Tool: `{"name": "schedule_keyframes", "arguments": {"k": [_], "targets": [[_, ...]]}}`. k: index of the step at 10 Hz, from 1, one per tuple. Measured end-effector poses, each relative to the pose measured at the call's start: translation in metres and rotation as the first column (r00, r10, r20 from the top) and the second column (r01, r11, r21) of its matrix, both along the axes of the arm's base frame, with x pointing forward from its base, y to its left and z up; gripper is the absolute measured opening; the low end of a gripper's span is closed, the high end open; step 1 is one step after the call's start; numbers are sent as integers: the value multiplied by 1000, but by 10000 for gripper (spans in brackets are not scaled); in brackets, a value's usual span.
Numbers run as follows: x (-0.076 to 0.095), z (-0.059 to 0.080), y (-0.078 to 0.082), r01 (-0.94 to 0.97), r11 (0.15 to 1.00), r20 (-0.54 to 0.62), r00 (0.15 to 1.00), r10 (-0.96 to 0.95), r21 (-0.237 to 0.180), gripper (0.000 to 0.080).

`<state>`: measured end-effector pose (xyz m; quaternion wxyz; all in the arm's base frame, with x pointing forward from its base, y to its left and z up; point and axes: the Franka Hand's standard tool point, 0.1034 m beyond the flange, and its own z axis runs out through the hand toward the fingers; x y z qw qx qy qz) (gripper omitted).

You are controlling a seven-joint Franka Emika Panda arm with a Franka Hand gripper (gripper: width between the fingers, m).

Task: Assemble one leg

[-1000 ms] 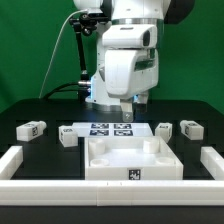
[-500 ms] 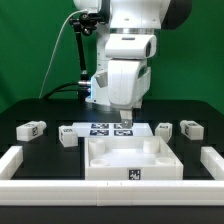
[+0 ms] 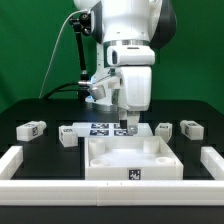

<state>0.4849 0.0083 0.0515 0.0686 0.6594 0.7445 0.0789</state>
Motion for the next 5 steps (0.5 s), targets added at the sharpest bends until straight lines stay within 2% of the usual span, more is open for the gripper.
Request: {"name": "schedule_keyframes", "arguments": {"k": [3,5], "targets": [[-2,-2,-1,2,1000,-5,1000,-2,0,649],[-13,-8,1,55,998,-25,998,-54,12,649]]}}
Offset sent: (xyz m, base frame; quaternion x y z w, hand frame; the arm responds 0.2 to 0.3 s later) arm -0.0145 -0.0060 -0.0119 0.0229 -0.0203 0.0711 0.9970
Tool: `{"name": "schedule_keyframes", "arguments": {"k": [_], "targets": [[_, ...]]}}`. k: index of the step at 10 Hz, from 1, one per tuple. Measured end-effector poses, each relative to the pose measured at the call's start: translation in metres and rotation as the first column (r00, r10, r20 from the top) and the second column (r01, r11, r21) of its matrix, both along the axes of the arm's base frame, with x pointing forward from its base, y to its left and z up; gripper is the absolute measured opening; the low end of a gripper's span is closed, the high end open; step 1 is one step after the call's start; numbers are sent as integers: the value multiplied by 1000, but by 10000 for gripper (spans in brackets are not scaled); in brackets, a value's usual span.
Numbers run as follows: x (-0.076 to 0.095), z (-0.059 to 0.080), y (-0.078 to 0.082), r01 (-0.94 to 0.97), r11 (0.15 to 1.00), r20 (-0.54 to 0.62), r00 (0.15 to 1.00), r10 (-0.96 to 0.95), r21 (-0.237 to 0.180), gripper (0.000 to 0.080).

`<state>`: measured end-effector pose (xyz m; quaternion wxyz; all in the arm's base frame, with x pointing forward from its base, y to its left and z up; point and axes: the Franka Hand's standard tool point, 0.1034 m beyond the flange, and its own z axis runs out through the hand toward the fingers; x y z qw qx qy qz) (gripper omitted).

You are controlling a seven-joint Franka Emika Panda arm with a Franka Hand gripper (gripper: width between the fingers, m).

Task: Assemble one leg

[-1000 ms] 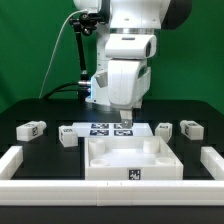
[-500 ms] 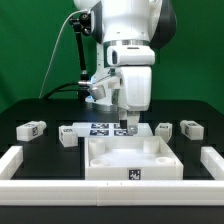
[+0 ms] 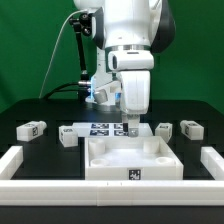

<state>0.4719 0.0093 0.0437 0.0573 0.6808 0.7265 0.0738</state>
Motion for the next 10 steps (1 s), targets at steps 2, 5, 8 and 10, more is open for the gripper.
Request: {"name": "schedule_keyframes", "arguments": {"k": [2,5,8,10], "targets": [[-13,-5,2,11,1000,-18,1000,-11,4,649],[-26,-14,4,15,1000,-40,999,-14,9,649],[-33,-32,6,23,1000,-63,998,-22,20,649],[-34,-37,5,30,999,-71,997,-29,21,649]]}}
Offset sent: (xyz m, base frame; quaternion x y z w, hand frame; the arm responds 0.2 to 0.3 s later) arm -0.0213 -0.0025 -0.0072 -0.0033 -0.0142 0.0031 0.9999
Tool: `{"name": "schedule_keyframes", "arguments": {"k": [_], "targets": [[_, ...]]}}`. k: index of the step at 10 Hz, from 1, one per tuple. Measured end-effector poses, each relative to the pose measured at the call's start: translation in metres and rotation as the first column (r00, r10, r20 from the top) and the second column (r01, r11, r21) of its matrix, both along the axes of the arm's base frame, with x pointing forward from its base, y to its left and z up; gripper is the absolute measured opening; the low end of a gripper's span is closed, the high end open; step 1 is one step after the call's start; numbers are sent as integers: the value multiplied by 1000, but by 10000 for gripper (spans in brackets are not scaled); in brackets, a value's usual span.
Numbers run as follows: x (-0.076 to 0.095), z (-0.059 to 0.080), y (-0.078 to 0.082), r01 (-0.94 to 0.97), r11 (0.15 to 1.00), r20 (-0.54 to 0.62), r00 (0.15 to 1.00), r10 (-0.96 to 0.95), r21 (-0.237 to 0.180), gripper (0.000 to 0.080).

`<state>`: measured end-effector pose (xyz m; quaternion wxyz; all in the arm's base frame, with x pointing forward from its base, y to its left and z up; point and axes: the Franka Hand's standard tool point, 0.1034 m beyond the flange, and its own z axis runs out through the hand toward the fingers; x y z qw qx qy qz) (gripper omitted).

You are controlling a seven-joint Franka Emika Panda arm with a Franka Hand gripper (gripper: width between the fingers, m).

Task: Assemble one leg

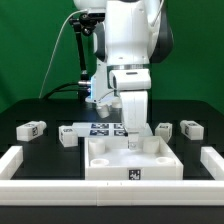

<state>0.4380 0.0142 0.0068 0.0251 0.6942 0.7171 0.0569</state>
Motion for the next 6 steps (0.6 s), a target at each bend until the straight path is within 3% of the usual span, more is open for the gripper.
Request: {"name": "schedule_keyframes", "arguments": {"k": [1,3,4,6], "targets": [[-1,0,0,3,1000,-2,1000,-3,0,649],[0,0,0,3,1000,-1,1000,-3,0,385],[-1,0,0,3,1000,-2,1000,-3,0,385],[-1,0,0,3,1000,-2,1000,-3,0,74]]}}
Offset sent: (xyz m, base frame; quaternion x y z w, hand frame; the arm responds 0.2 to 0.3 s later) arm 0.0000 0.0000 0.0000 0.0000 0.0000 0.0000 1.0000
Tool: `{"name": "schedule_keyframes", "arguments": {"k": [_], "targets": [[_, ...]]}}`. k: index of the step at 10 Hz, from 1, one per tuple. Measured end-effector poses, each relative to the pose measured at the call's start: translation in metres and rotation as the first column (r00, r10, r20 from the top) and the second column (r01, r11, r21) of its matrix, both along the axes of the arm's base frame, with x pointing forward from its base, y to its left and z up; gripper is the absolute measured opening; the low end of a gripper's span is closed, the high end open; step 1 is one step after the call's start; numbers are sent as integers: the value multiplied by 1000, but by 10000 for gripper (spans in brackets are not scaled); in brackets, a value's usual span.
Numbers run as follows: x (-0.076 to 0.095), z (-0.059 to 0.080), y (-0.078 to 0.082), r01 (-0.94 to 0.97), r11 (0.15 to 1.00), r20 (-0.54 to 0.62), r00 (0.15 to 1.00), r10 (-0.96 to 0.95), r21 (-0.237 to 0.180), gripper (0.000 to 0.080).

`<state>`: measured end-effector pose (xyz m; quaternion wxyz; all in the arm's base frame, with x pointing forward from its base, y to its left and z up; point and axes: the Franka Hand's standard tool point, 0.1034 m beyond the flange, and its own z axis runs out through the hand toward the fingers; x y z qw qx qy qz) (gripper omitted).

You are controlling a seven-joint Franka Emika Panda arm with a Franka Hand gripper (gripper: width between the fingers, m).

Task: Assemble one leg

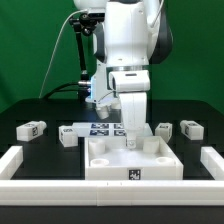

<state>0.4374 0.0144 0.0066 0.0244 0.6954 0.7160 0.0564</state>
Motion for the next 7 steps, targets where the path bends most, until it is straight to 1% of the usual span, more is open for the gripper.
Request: {"name": "schedule_keyframes", "arguments": {"k": [6,7], "targets": [[-1,0,0,1,1000,-2,1000,-1,0,61],[-1,0,2,18,1000,-5,1000,-18,2,61]]}}
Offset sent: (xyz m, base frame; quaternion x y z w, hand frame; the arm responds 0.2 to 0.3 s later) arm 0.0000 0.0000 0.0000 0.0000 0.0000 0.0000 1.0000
